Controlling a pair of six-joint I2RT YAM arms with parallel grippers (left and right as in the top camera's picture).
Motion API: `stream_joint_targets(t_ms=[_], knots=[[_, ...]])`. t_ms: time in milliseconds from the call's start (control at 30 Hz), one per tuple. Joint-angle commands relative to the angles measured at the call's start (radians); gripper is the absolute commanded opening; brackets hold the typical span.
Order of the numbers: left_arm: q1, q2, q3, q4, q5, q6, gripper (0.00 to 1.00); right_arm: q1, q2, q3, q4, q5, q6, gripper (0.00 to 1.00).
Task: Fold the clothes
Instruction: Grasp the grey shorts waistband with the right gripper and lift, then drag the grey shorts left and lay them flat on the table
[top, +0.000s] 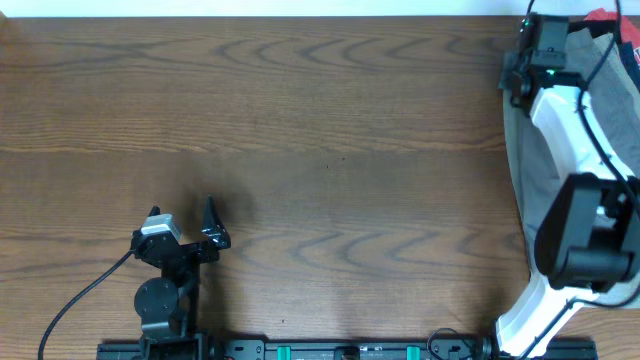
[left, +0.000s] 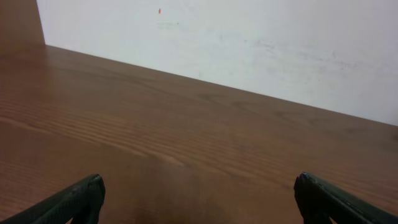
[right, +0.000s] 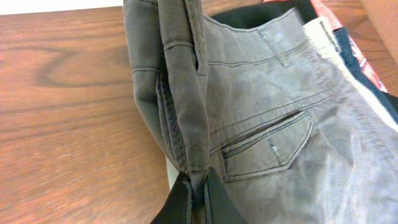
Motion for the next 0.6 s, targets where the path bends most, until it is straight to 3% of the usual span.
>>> stream_joint_targets(t_ms=[0, 567], knots=[[0.006, -0.002, -0.014, -0.036, 0.011, 0.017, 0.98, 0.007, -0.034, -0.001, -0.03, -0.077, 0.028, 0.01], [0.006, -0.002, -0.014, -0.036, 0.011, 0.017, 0.98, 0.275, -0.035, -0.001, -0.154, -0.26, 0.032, 0.01]])
